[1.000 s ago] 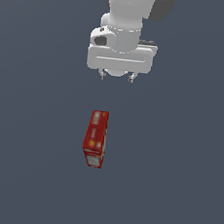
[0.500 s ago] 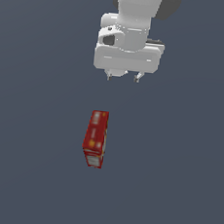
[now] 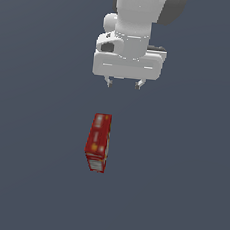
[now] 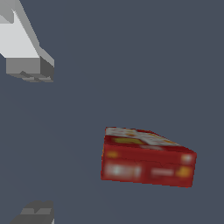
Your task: Pick up the object and move it to a goal position.
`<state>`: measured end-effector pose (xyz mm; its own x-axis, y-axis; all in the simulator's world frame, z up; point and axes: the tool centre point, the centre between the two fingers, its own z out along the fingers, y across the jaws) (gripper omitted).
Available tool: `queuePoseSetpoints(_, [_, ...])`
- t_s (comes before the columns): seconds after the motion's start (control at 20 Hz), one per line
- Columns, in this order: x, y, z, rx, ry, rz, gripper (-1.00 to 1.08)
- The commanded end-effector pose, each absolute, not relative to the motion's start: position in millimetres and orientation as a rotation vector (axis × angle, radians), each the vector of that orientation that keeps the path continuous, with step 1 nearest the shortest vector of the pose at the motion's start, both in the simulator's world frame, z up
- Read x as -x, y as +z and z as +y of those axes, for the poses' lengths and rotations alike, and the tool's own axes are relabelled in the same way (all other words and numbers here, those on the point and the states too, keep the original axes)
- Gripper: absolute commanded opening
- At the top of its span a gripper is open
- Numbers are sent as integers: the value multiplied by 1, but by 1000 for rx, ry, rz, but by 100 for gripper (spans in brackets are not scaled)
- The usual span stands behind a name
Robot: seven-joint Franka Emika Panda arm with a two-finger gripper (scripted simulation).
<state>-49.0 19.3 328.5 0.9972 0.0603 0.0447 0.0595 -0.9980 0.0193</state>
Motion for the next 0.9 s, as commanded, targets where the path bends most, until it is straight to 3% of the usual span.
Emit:
queuePoseSetpoints(0.0, [39, 324, 15, -3124, 65, 81, 100])
queuePoseSetpoints(0.85, [-53, 261, -37, -3140, 12, -45, 100])
